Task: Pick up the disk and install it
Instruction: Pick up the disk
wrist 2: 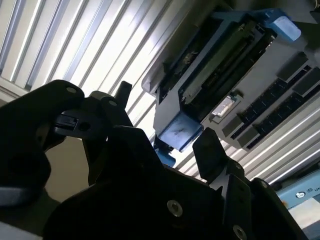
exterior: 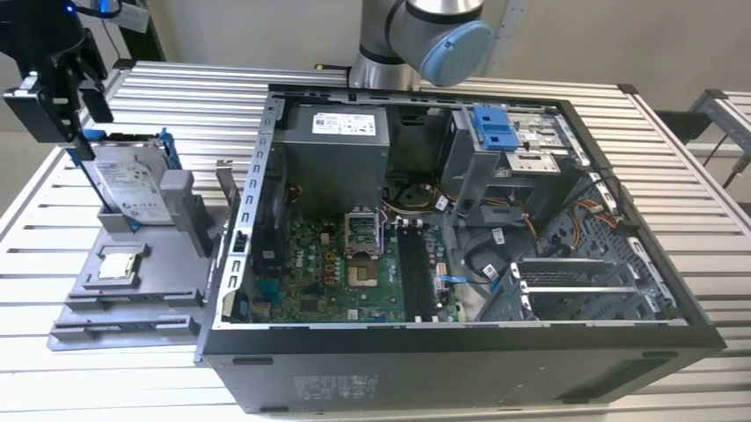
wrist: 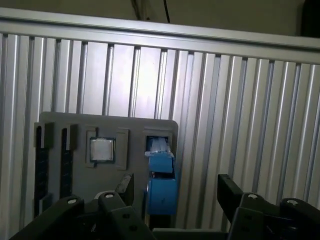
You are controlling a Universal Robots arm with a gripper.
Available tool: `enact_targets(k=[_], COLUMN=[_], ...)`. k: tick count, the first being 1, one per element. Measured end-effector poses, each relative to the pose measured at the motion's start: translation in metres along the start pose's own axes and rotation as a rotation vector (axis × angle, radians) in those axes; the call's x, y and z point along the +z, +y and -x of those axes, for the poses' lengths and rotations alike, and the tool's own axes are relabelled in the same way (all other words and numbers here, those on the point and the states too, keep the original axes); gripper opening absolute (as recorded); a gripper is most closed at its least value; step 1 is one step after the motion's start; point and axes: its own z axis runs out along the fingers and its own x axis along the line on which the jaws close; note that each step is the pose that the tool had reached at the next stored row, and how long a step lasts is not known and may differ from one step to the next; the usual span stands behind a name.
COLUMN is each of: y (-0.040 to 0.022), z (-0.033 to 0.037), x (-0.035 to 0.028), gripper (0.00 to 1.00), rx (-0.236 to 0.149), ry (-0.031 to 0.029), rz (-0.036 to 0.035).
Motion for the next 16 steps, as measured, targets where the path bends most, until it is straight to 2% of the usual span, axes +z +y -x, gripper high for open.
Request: enact_targets(k=[11,12,16], y=[0.0028,0.0030,0.0031], z=[0.0028,0.0029,0.0031], x=[0.0212,0.0247,0.0298], gripper=[1.00,1.00,1.00], rx=[-0.002,-0.003,-0.004], ry=[0.0136,0.0157,0.0184], rz=[-0.0031,-0.0039,-0.0078])
